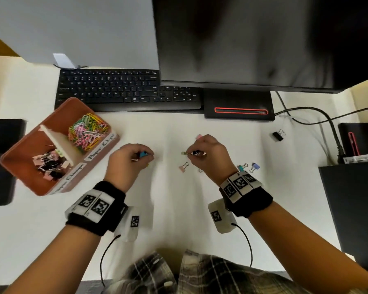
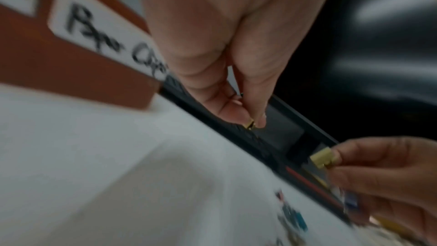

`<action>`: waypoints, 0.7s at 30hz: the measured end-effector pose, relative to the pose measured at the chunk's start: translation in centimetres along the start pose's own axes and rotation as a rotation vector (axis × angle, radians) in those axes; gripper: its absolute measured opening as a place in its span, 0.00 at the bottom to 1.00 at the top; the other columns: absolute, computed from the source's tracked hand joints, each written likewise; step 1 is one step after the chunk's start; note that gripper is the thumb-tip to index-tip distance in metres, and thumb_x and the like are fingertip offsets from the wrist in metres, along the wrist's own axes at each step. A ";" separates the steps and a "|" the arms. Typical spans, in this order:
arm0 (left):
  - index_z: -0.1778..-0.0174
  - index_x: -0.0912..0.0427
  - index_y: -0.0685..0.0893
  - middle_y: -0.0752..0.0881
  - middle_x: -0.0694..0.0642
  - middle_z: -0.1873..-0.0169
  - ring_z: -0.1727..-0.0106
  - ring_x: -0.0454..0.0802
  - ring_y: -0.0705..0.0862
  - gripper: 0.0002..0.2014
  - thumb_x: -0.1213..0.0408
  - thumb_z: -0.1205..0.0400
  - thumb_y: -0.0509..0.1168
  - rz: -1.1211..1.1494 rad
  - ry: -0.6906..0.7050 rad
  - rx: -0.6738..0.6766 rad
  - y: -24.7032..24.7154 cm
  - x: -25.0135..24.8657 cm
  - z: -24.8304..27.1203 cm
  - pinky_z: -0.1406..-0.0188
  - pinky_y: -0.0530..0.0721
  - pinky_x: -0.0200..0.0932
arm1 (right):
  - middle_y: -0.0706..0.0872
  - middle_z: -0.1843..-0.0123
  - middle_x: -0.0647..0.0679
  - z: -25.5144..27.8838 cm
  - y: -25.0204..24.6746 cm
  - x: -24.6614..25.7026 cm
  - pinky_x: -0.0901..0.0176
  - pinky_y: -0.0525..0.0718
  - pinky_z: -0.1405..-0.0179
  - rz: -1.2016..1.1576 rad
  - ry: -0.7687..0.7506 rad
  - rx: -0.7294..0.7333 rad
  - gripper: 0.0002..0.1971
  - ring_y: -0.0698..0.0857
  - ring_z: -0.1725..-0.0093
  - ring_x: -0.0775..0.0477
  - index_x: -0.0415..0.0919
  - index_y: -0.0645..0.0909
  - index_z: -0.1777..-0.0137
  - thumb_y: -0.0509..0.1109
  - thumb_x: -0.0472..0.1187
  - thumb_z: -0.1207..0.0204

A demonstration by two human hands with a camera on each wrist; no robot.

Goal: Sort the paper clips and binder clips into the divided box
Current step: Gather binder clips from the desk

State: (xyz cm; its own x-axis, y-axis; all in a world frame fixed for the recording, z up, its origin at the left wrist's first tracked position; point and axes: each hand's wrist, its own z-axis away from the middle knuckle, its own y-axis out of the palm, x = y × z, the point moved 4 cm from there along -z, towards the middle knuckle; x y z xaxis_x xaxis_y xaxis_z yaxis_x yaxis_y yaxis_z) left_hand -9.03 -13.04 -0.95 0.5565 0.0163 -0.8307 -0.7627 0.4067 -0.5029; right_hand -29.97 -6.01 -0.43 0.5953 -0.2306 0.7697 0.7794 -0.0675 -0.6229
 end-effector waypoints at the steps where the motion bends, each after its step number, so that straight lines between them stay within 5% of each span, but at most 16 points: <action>1: 0.62 0.55 0.86 0.87 0.60 0.62 0.70 0.45 0.84 0.07 0.72 0.27 0.72 0.007 0.008 -0.036 -2.2 0.1 0.5 0.68 0.84 0.34 | 0.78 0.56 0.50 -0.3 0.9 1.7 0.81 0.74 0.54 -0.012 -0.042 0.009 0.07 0.80 0.62 0.56 0.40 0.89 0.58 0.75 0.29 0.32; 5: 0.62 0.50 0.86 0.87 0.50 0.65 0.69 0.32 0.83 0.08 0.69 0.27 0.73 -0.044 -0.039 -0.203 -11.2 2.2 2.6 0.66 0.81 0.27 | 0.77 0.55 0.50 -1.9 5.7 9.1 0.78 0.76 0.57 -0.128 -0.196 0.084 0.06 0.76 0.63 0.64 0.39 0.89 0.58 0.75 0.29 0.33; 7: 0.61 0.50 0.86 0.88 0.53 0.62 0.65 0.38 0.86 0.07 0.68 0.27 0.73 -0.049 -0.097 -0.300 -15.3 4.1 3.2 0.60 0.86 0.38 | 0.77 0.54 0.50 -2.8 9.2 13.5 0.66 0.81 0.55 -0.181 -0.266 0.141 0.06 0.78 0.59 0.58 0.38 0.89 0.58 0.75 0.29 0.34; 10: 0.55 0.57 0.85 0.87 0.58 0.61 0.68 0.38 0.85 0.05 0.70 0.23 0.68 0.092 -0.193 -0.388 -18.7 6.8 3.4 0.66 0.85 0.30 | 0.78 0.53 0.47 -4.0 14.7 19.0 0.58 0.81 0.48 -0.190 -0.330 0.227 0.06 0.79 0.52 0.49 0.37 0.88 0.57 0.75 0.30 0.33; 12: 0.45 0.63 0.82 0.86 0.59 0.56 0.60 0.46 0.85 0.08 0.68 0.18 0.62 0.305 -0.272 -0.379 -19.3 7.8 3.0 0.65 0.86 0.33 | 0.80 0.50 0.43 -4.9 17.9 21.3 0.56 0.80 0.47 -0.157 -0.332 0.281 0.07 0.78 0.54 0.49 0.38 0.88 0.54 0.75 0.32 0.31; 15: 0.50 0.53 0.82 0.85 0.52 0.55 0.50 0.54 0.83 0.10 0.58 0.15 0.55 0.430 -0.332 -0.341 -19.6 7.7 3.0 0.56 0.84 0.46 | 0.79 0.42 0.44 -5.5 20.2 22.0 0.51 0.82 0.41 -0.040 -0.295 0.351 0.12 0.80 0.50 0.48 0.41 0.85 0.44 0.74 0.39 0.28; 18: 0.55 0.46 0.84 0.86 0.47 0.56 0.52 0.45 0.84 0.10 0.53 0.16 0.57 0.169 -0.189 -0.307 -19.7 5.5 3.2 0.50 0.81 0.43 | 0.79 0.42 0.47 -4.4 18.1 21.0 0.54 0.84 0.44 -0.091 -0.340 0.311 0.13 0.79 0.53 0.53 0.41 0.84 0.42 0.72 0.41 0.26; 21: 0.51 0.50 0.83 0.86 0.47 0.56 0.55 0.41 0.83 0.07 0.57 0.17 0.60 0.024 -0.026 -0.277 -17.7 3.0 3.3 0.53 0.78 0.39 | 0.78 0.45 0.52 -2.9 13.7 16.3 0.73 0.77 0.54 -0.033 -0.316 0.220 0.12 0.76 0.55 0.58 0.45 0.84 0.44 0.72 0.42 0.27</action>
State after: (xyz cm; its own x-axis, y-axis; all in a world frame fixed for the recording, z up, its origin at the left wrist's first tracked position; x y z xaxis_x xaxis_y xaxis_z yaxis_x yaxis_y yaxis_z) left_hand 7.29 -17.20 6.24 0.5426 0.0482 -0.8386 -0.8349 0.1404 -0.5322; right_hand -10.16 -13.54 3.17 0.5734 0.0809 0.8153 0.8020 0.1479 -0.5787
